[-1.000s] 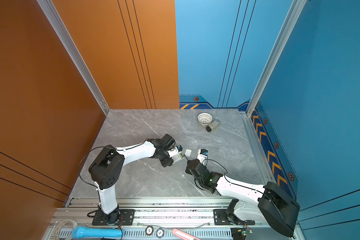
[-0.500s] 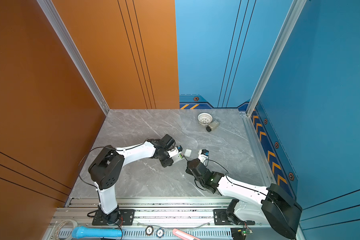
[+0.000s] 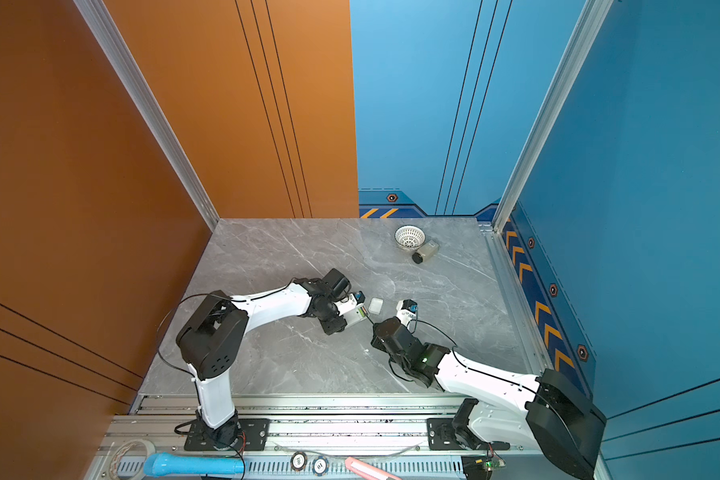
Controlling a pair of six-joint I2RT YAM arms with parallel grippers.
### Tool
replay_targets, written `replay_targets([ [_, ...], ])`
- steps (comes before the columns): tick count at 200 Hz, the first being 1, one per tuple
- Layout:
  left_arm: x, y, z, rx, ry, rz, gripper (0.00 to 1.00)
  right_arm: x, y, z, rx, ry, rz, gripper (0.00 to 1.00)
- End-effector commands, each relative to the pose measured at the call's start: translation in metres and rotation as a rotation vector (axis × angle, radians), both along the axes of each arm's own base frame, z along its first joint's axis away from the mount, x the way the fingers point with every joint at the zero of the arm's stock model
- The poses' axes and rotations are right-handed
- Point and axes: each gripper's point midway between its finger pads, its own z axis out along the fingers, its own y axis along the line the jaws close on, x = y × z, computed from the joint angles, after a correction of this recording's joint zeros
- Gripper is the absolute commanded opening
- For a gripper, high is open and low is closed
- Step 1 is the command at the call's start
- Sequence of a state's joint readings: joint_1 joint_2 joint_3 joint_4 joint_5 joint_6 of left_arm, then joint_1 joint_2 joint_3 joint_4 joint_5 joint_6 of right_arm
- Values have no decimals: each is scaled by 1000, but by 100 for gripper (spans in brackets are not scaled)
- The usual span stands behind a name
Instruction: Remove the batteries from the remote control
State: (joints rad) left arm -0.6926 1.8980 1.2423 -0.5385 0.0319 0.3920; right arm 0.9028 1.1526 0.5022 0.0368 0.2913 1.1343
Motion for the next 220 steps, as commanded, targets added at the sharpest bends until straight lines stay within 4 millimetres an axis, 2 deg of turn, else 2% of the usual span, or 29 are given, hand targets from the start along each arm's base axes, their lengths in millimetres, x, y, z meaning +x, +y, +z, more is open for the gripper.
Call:
replay_targets([
  [1,-24,6,-9,36,63,-29,0,-2,-3,0,-15,26,-4,0],
  [52,-27,8,-12,57,44,-64,0,-4,-12,13,-41,47,0,0],
  [109,-27,6,-12,77,-17,-107,0,-7,-5,17,1,86,36,0],
  [220,-24,5,-9,122,-129,-133,0,-7,-7,12,17,143,27,0],
])
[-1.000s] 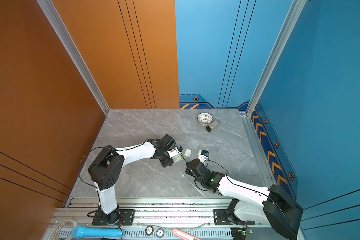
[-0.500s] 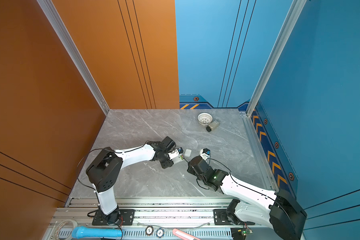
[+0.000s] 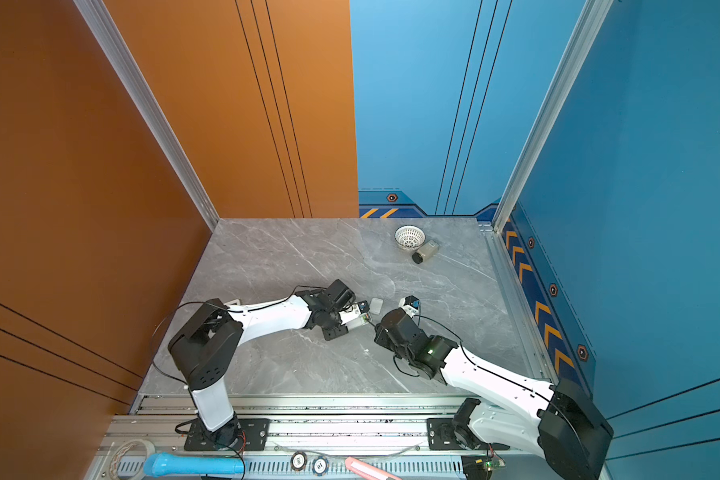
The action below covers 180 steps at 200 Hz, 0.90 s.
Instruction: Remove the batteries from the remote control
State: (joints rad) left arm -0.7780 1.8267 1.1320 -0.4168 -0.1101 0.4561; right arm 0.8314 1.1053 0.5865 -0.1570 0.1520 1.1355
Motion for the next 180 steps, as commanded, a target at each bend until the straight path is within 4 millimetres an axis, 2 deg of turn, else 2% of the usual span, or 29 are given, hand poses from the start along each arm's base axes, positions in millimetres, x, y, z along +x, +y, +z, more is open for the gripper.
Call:
replay_targets([
  [1,-15,11,-13,65,32,-27,0,-2,0,2,4,32,-6,0],
  [88,-9,12,-12,82,4,-12,0,-13,-8,3,15,66,-22,0],
  [180,-11,9,-12,82,-1,-22,0,-8,-3,-8,7,86,-27,0],
])
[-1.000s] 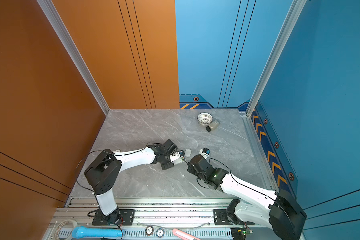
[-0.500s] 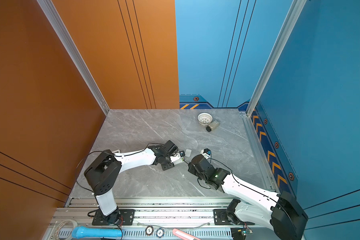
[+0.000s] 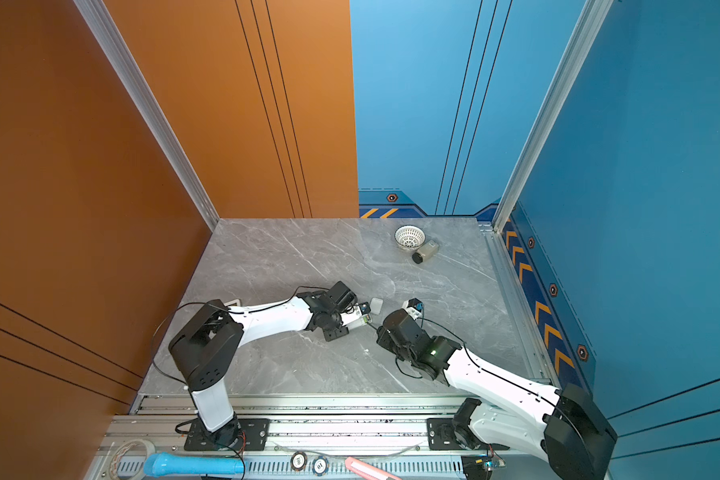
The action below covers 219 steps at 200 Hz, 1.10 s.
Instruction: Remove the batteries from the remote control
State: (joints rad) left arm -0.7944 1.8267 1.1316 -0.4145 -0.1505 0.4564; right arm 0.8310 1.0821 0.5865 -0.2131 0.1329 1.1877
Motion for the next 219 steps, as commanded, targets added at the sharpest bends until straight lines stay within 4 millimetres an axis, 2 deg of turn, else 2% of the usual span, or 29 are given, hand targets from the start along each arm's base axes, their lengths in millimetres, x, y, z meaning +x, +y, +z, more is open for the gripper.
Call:
replay_targets([
  [1,-12,9,-13,56,28,-20,0,0,2,-5,-10,34,-3,0],
  [56,-13,4,-9,56,10,-37,0,-1,-8,-13,-92,98,-46,0],
  [87,-20,-4,-6,13,30,-64,0,11,3,-10,-84,59,-40,0],
  [120,-40,-21,-4,-66,141,-131,0,23,27,-13,-4,-17,16,0],
  [140,-56,-31,-2,-110,234,-182,0,24,34,-19,7,-75,71,0],
  [175,-78,-42,-7,-169,393,-222,0,19,34,-36,64,-184,133,0],
  [192,-84,-46,-10,-174,439,-235,0,14,32,-48,37,-195,172,0],
  [219,-89,-51,-10,-212,497,-236,0,12,29,-54,54,-259,181,0],
])
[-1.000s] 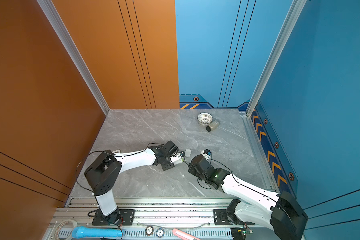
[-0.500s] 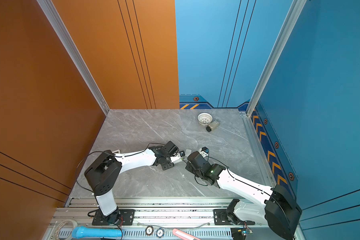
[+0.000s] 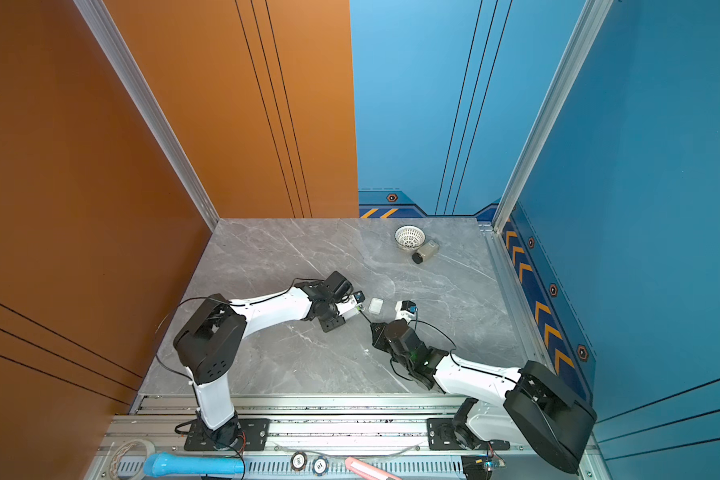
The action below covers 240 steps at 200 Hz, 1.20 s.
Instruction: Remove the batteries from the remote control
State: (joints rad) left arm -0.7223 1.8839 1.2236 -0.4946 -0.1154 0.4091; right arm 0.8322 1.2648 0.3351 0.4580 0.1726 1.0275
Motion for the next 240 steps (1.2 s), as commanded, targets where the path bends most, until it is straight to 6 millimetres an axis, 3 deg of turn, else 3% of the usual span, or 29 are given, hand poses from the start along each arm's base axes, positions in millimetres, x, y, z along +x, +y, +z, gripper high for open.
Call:
replay_targets([
  [1,-110,-63,-9,-237,425,-332,0,-13,12,-22,-11,-17,113,0],
  [120,-112,-61,-13,-270,501,-292,0,-16,56,-6,101,-243,209,0],
  [183,-108,-57,-15,-257,495,-273,0,-18,48,-5,67,-225,215,0],
  [240,-109,-58,-17,-260,499,-280,0,-19,42,10,60,-271,255,0],
])
